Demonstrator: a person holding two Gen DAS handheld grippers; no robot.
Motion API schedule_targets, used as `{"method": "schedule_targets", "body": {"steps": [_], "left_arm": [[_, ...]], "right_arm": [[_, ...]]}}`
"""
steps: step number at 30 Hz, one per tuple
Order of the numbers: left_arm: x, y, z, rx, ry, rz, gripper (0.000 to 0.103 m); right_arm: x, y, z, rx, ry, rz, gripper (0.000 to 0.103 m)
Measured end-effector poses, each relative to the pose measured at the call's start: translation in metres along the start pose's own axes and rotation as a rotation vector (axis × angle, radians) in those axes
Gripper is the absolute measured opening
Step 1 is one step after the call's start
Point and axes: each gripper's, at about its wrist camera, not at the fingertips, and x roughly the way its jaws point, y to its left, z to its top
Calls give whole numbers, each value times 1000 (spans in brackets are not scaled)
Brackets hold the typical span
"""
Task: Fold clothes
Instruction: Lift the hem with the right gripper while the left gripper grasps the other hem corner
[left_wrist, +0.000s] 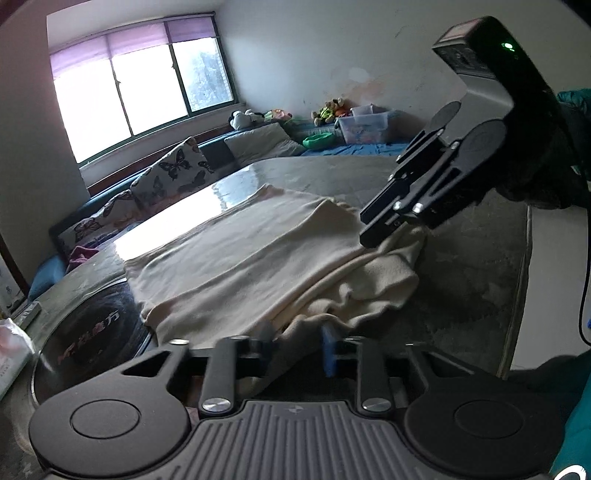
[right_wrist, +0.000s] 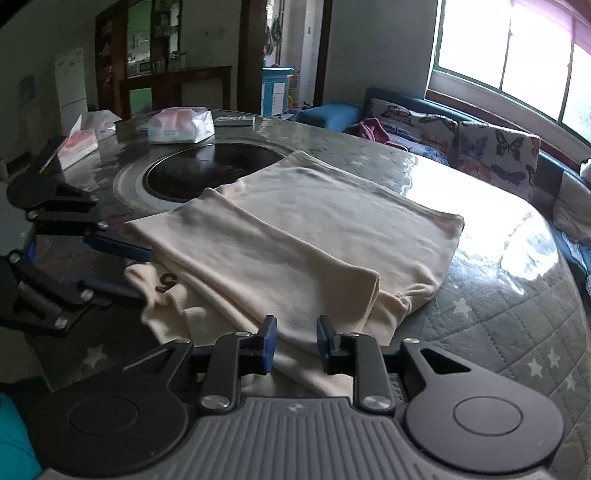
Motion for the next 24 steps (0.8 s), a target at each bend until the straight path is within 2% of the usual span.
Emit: {"method": "schedule_targets", "body": {"steps": [1, 3, 5, 7, 11, 15, 18, 24], "left_arm": [[0, 2, 2, -12, -6, -1, 20], [1, 9, 6, -41, -16, -2, 16], [2, 19, 13, -83, -27, -4, 15], [4, 30, 19, -126, -36, -7, 14], [14, 45, 30, -179, -36, -8, 11], [24, 54, 36, -202, -23, -9, 11], [26, 58, 35, -214, -18, -19, 11], [16, 50, 25, -203, -21, -18, 19]], "right_arm": [[-3, 1, 0, -11, -3, -1, 36], [-11, 3, -1, -46, -4, 4, 37], [-18, 6, -3, -82, -5, 10, 48], [-23, 9, -6, -126, -8, 20, 53], [-22, 19, -12, -205, -6, 28, 59], [-9, 24, -13, -253, -29, 22, 59], [5, 24, -12, -261, -37, 20, 51], [20, 6, 0, -141, -11, 86, 19]]}}
